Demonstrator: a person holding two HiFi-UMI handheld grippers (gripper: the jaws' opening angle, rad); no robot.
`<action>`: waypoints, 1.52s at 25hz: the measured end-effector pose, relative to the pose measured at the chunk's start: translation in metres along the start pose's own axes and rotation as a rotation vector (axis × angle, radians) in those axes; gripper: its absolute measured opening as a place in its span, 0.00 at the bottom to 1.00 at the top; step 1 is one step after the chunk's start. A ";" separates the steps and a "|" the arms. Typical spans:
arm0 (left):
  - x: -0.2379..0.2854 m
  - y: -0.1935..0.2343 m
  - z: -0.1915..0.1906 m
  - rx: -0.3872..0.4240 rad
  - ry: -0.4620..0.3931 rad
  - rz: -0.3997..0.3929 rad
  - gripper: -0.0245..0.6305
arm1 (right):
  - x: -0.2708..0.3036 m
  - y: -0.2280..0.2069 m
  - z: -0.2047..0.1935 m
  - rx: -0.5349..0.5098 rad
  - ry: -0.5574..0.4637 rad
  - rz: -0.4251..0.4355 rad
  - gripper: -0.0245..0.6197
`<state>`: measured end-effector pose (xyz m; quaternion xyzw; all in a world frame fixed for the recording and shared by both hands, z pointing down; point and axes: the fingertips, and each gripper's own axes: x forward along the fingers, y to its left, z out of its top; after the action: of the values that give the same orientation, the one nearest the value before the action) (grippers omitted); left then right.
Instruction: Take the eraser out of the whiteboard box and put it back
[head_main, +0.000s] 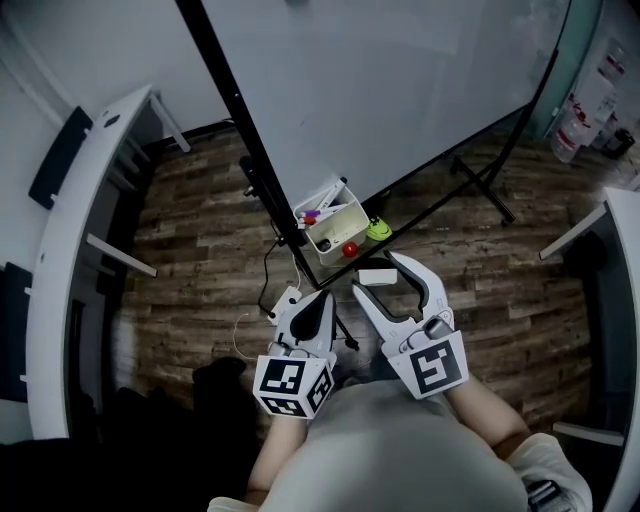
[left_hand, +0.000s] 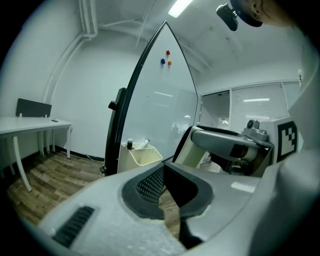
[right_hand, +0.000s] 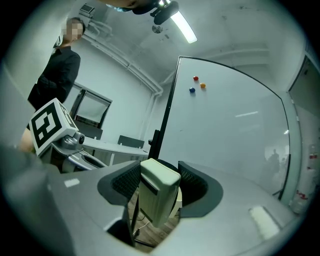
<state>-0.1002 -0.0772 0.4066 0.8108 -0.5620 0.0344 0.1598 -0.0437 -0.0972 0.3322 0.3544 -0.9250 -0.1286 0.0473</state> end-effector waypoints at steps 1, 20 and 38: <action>-0.001 -0.001 -0.001 0.003 0.000 -0.002 0.04 | -0.001 0.001 0.000 0.003 0.001 -0.004 0.42; -0.003 0.003 0.002 0.021 -0.001 -0.015 0.04 | 0.003 0.007 0.006 -0.014 -0.001 -0.006 0.41; 0.012 0.028 0.006 -0.010 -0.014 0.060 0.04 | 0.039 -0.005 0.000 -0.019 -0.015 0.057 0.41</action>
<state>-0.1226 -0.0983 0.4098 0.7930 -0.5873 0.0307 0.1587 -0.0695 -0.1272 0.3305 0.3262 -0.9339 -0.1386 0.0472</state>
